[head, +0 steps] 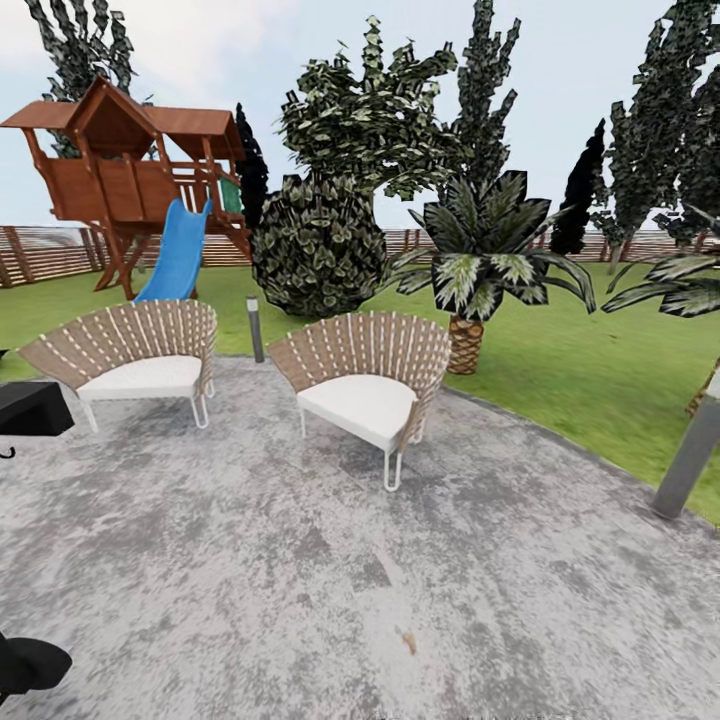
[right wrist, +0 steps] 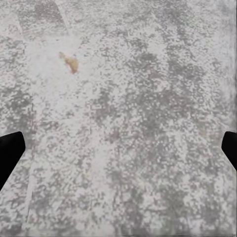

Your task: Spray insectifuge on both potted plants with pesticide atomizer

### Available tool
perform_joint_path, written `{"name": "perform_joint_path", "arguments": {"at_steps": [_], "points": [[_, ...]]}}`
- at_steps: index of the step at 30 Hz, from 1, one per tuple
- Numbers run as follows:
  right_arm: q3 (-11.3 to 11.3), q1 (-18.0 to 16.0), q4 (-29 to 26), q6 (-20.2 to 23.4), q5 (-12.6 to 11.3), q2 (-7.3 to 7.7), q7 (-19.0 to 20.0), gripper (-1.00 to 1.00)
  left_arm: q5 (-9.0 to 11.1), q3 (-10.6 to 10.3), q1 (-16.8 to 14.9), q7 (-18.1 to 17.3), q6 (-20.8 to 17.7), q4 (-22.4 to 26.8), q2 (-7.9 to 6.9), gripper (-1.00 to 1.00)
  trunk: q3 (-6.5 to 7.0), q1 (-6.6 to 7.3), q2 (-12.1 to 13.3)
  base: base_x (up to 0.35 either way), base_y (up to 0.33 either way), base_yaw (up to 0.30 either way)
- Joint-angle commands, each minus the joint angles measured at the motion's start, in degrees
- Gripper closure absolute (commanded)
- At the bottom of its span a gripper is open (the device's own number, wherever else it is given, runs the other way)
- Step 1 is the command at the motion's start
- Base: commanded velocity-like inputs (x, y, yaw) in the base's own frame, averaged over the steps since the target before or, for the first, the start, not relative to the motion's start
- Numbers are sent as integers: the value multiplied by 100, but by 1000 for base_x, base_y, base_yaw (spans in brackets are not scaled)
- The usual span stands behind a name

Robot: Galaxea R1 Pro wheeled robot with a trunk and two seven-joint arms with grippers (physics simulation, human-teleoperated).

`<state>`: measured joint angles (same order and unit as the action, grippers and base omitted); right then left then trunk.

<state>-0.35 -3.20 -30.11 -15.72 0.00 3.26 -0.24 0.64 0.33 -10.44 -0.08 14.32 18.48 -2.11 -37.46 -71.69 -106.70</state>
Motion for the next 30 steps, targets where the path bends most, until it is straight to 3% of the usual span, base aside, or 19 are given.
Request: {"name": "perform_joint_path", "arguments": {"at_steps": [1, 30], "points": [[-2, -5, 6, -18, 0, -1, -2, -100, 6, 2, -2, -1, 18, -2, 0, -100, -24, -22, -44, 0, 0, -268], [-9, -5, 6, -18, 0, -1, -2, -100, 0, 2, -2, -1, 18, -2, 0, -100, -545, -659, -1207, 0, 0, -268]]}}
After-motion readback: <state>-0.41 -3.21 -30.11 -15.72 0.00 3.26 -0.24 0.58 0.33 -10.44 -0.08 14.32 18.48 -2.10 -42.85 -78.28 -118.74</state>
